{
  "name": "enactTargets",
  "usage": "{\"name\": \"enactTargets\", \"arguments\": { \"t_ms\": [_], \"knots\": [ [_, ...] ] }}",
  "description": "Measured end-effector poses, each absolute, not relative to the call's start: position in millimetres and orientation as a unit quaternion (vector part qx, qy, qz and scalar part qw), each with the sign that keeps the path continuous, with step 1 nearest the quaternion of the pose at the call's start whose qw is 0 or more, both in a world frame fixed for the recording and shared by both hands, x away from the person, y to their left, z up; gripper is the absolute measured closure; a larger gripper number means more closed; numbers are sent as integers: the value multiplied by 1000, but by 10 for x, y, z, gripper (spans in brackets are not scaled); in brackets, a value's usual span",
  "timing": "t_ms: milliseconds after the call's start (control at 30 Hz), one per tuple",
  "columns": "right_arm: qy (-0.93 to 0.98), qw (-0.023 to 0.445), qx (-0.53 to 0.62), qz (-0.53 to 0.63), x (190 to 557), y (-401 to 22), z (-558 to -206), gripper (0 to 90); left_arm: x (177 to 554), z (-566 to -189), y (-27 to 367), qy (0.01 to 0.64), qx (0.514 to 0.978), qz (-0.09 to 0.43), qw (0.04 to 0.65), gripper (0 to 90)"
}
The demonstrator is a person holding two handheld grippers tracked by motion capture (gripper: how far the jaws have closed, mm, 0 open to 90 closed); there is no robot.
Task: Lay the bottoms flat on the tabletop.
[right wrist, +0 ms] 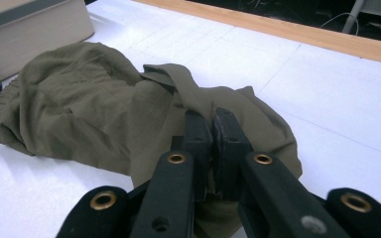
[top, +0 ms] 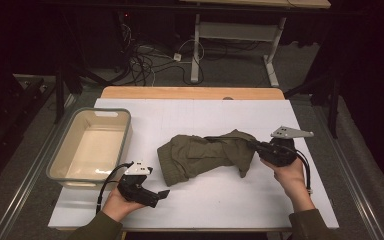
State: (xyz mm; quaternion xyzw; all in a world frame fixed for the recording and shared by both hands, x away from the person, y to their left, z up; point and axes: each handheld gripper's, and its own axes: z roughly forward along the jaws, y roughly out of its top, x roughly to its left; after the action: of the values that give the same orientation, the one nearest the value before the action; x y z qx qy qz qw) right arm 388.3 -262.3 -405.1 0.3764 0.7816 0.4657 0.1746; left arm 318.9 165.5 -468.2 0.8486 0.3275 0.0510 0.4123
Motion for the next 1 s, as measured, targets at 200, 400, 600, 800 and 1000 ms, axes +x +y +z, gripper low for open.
{"name": "enactTargets", "arguments": {
  "t_ms": [200,400,600,800,1000],
  "knots": [
    [777,173,380,471,3936,-2673,-4039,869,3208,-4682,1645,326,847,44,417,0],
    [773,179,385,471,3945,-2715,-4019,869,3202,-4680,1653,326,847,44,417,0],
    [767,194,393,468,3920,-2804,-3986,869,3200,-4679,1650,325,847,44,418,0],
    [758,203,406,468,3946,-2925,-3980,869,3217,-4691,1649,326,848,42,417,0],
    [751,214,421,461,3953,-3039,-3992,868,3208,-4685,1650,324,848,42,418,0]
  ]
}}
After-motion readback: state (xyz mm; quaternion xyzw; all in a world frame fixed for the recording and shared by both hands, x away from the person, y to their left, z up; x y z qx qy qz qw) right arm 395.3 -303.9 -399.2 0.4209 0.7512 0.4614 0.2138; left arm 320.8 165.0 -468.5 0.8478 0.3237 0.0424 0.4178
